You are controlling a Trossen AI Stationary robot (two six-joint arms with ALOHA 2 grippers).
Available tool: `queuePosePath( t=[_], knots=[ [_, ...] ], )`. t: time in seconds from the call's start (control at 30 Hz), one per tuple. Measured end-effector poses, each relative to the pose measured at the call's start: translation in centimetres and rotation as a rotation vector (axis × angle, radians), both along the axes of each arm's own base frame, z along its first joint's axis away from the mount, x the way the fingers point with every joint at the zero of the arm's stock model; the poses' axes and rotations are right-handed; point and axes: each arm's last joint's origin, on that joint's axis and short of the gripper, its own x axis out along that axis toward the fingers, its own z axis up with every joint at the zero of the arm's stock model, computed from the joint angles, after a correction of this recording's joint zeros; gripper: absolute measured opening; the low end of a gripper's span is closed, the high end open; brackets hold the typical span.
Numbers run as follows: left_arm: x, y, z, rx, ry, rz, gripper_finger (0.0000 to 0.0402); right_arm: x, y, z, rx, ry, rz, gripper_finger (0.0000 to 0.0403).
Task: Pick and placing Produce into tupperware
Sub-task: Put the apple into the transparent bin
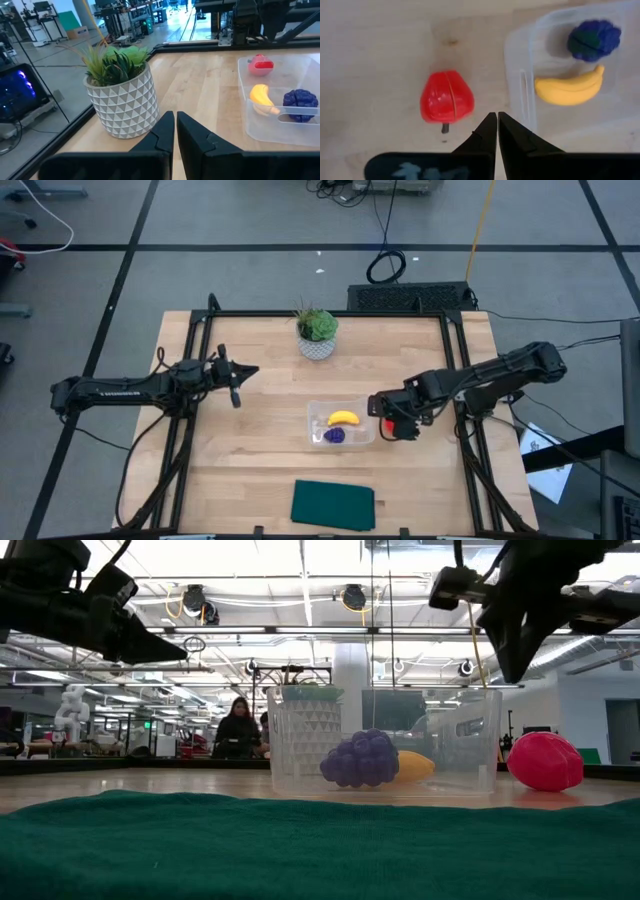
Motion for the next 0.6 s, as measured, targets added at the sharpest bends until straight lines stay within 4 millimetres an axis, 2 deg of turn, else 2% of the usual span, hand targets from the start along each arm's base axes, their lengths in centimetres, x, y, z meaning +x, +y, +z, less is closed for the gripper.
queuePosePath(
  t=[0.3, 0.5, 0.6],
  knots=[
    [0.0, 0.0, -0.1, 0.011, 0.016, -0.003, 0.0026, 0.1, -1.7, -0.4, 0.075, 0.031, -0.070, 0.0009],
    [-0.1, 0.0, -0.3, 0.004, 0.035, -0.002, 0.0026, -0.5, -1.9, -2.5, 0.089, 0.060, -0.056, 0.0011],
    [-0.1, 0.0, -0.4, 0.000, 0.049, -0.002, 0.0026, -0.5, -1.9, -2.8, 0.090, 0.051, -0.052, 0.0029]
  ],
)
